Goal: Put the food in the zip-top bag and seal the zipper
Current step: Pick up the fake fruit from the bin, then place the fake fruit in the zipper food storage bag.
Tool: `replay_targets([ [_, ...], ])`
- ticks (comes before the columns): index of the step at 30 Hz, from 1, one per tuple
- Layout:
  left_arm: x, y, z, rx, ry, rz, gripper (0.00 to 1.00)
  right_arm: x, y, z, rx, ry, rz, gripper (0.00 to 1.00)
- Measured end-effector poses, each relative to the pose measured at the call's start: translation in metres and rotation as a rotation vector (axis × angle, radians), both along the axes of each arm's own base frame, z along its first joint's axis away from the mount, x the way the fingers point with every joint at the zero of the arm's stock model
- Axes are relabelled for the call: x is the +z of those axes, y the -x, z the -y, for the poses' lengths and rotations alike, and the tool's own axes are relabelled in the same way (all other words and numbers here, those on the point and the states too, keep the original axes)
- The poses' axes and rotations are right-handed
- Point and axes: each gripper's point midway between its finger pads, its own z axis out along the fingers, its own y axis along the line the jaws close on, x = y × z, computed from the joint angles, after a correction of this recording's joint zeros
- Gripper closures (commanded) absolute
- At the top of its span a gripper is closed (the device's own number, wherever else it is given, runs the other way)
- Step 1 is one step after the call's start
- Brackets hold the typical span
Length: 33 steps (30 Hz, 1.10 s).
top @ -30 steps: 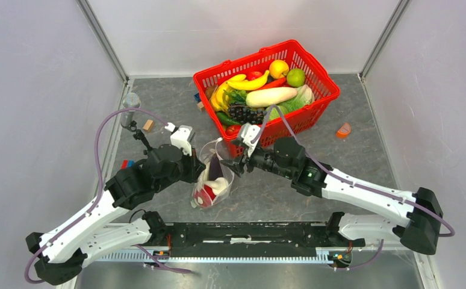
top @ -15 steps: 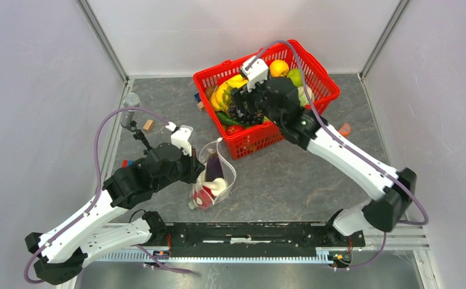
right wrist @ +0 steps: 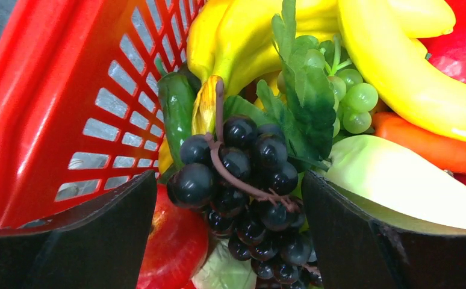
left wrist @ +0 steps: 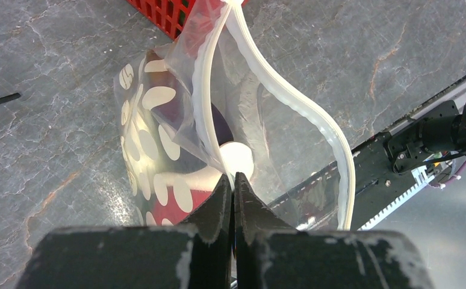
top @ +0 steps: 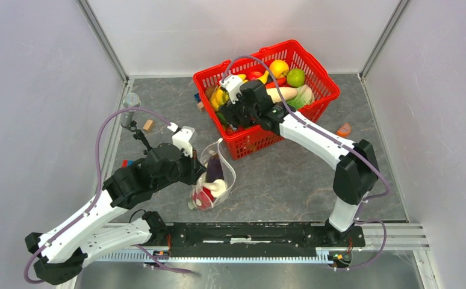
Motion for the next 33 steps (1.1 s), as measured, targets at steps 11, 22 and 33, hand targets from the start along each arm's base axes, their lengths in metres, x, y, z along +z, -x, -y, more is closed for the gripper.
replay_targets([
  [11,-0.001,0.000,0.001,-0.001,-0.002,-0.002,0.96,0.004,-0.011,0.002,-0.039,0.002,0.051,0.86],
  [22,-0.003,-0.001,0.004,-0.007,-0.006,-0.010,0.96,0.061,0.015,0.036,-0.097,-0.196,0.236,0.97],
  [33,-0.001,-0.001,0.006,-0.012,0.003,-0.008,0.96,0.174,0.066,0.042,0.031,-0.553,0.402,0.96],
])
